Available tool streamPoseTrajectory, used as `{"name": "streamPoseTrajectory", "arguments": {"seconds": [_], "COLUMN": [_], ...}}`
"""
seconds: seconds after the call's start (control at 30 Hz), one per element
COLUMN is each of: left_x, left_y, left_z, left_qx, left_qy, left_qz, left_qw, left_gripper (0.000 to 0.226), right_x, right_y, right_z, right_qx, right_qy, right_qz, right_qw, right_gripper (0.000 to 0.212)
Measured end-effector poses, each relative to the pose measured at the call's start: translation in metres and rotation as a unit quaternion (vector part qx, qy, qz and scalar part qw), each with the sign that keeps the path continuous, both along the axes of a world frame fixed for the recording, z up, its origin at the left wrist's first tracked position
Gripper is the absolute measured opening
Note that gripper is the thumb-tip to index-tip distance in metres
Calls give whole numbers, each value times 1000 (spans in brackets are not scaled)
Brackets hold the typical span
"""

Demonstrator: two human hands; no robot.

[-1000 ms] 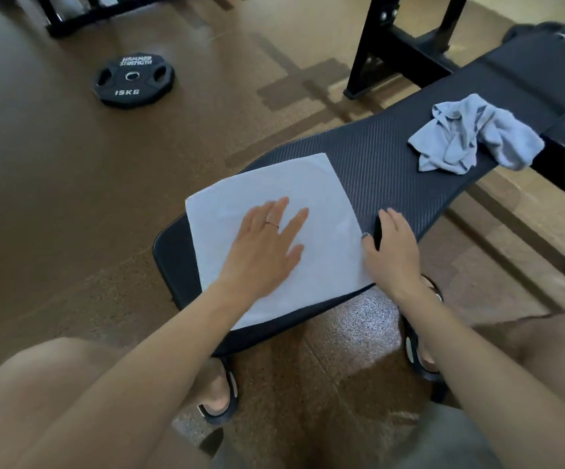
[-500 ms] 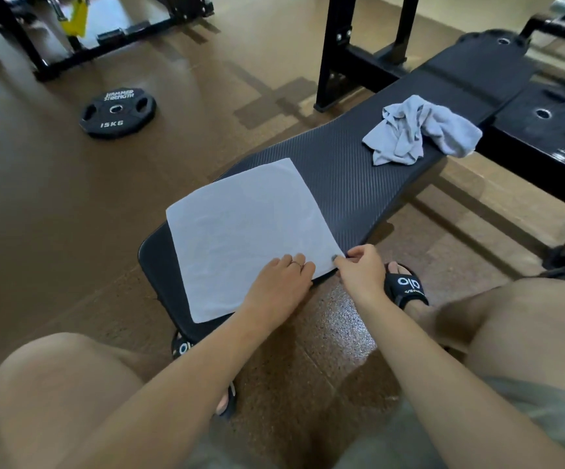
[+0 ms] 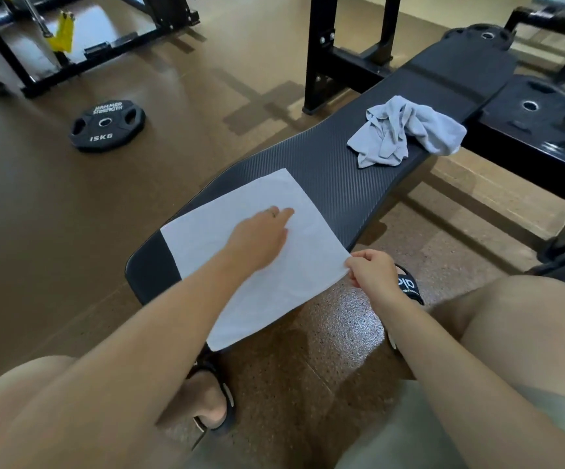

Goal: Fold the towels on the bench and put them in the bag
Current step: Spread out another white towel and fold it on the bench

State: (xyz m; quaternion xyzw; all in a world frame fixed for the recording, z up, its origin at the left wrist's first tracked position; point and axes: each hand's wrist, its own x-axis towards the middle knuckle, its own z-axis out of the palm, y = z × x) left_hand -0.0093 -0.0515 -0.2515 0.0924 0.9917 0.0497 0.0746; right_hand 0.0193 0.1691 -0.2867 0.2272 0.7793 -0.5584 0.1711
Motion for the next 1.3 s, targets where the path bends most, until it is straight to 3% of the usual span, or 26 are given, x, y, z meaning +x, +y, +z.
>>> {"name": "streamPoseTrajectory", "arguments": {"seconds": [0.2, 0.33, 0.5, 0.6, 0.73, 0.9, 1.1, 1.3], "left_x": [-76, -89, -123, -141, -152, -157, -148, -115], "left_y": [-17, -14, -13, -14, -8, -4, -18, -71], "left_z": [-19, -35, -30, -19, -4, 5, 21, 58], "left_qx": [-84, -89, -150, -109, -101, -101, -165, -232], "left_qy": [-47, -108, -63, -67, -65, -55, -19, 62], "left_qz": [-85, -35, -35, -21, -33, -56, -107, -185], "left_qw": [992, 990, 986, 992, 992, 992, 980, 953], "left_gripper": [58, 69, 55, 48, 21, 31, 15, 11], "right_x": [-7, -7, -10, -12, -10, -5, 1, 26], "right_y": [-5, -2, 5, 8, 9, 6, 0, -25], "right_z": [-5, -11, -13, -10, -7, 1, 11, 41], "right_qx": [3, -17, -31, -34, -33, -5, 42, 146], "right_qy": [-11, -28, -37, -39, -26, 3, 46, 169], "right_qz": [7, 2, 14, 25, 26, 39, 58, 107], "right_qw": [1000, 999, 999, 998, 999, 999, 996, 969], "right_gripper": [10, 10, 8, 9, 10, 9, 8, 14]}}
